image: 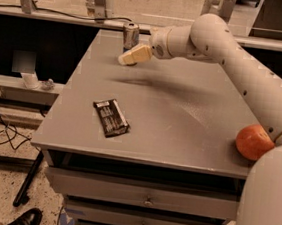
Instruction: Pick redbull can
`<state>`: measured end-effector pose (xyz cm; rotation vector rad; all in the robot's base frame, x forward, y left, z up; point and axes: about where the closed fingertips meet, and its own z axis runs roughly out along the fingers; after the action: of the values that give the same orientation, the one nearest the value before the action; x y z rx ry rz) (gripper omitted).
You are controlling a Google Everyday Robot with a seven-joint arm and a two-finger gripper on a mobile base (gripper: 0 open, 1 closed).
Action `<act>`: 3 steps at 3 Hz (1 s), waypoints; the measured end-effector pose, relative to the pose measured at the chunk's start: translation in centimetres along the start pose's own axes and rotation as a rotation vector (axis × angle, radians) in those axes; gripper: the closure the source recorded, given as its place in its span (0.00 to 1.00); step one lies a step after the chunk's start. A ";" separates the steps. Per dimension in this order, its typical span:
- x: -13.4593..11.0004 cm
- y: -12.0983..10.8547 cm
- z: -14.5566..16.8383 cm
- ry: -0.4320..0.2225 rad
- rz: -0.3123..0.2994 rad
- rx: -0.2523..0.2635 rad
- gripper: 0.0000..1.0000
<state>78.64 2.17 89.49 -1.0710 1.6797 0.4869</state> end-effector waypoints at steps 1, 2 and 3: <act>-0.1 -0.6 1.9 0.001 0.038 -0.003 0.17; 0.3 -1.0 3.0 -0.002 0.078 -0.005 0.41; 0.4 -1.1 3.7 -0.008 0.095 -0.007 0.64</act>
Offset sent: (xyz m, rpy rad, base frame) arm 0.0344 0.0144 -0.0173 0.0722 0.0875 -0.0476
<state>81.53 4.21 87.97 -0.9958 1.7292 0.5578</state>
